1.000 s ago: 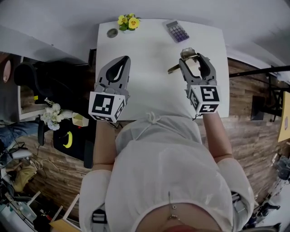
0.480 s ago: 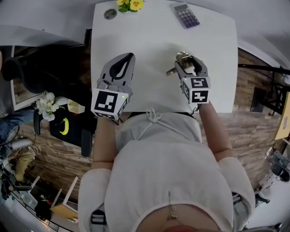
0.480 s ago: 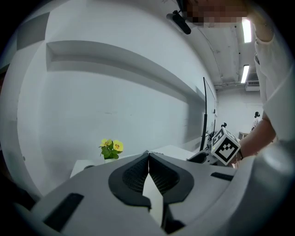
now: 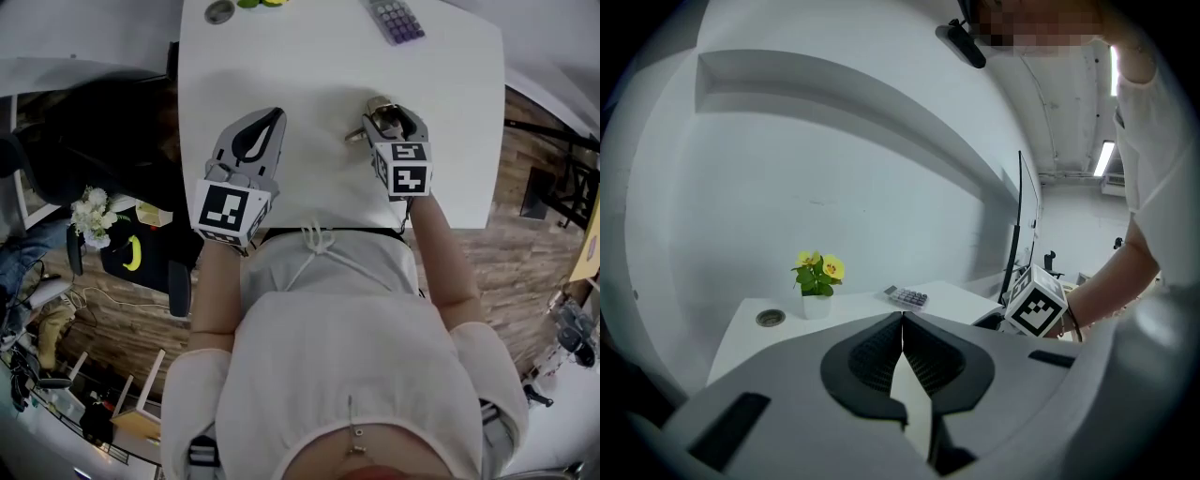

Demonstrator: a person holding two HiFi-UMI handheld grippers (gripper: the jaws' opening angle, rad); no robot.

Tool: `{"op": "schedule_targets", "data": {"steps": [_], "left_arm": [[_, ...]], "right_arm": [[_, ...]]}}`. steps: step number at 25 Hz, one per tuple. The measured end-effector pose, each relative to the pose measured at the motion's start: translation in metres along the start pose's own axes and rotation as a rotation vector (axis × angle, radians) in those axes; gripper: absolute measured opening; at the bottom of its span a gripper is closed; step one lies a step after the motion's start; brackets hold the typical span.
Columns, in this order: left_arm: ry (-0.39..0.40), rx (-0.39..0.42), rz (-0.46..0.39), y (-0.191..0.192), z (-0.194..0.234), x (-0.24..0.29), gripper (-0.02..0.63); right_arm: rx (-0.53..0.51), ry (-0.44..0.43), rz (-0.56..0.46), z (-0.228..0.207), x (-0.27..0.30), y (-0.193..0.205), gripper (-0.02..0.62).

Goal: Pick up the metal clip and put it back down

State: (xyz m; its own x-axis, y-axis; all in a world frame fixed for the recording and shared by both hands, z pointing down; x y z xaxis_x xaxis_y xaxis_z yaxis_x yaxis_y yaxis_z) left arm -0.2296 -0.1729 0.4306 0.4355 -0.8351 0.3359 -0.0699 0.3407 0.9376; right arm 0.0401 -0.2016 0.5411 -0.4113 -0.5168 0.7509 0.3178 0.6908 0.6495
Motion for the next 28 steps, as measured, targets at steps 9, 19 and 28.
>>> {"op": "schedule_targets", "data": {"steps": [9, 19, 28], "left_arm": [[0.019, -0.016, 0.030, 0.010, -0.002, 0.012, 0.018], [0.010, 0.004, -0.002, -0.006, -0.017, 0.006, 0.018], [-0.018, 0.068, -0.060, -0.043, -0.050, -0.021, 0.018]], "right_arm": [[0.042, -0.009, 0.013, -0.002, 0.008, 0.002, 0.296], [0.049, -0.029, -0.079, 0.001, -0.017, -0.009, 0.331], [-0.035, -0.106, -0.336, 0.003, -0.098, -0.044, 0.240]]}}
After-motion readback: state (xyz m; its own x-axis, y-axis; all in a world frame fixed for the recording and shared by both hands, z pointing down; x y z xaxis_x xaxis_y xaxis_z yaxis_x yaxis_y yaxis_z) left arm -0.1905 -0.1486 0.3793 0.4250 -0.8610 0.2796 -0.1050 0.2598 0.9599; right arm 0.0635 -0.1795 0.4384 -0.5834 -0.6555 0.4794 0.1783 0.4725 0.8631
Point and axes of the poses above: the fingertips, and each gripper's own axes: x forward along the fingers, z to its left, y out of its underside, the point moved 9 cm from there along -x, backward along the fingers, and after that the axes turned 9 degrees about -y, right-handed, at the moved point
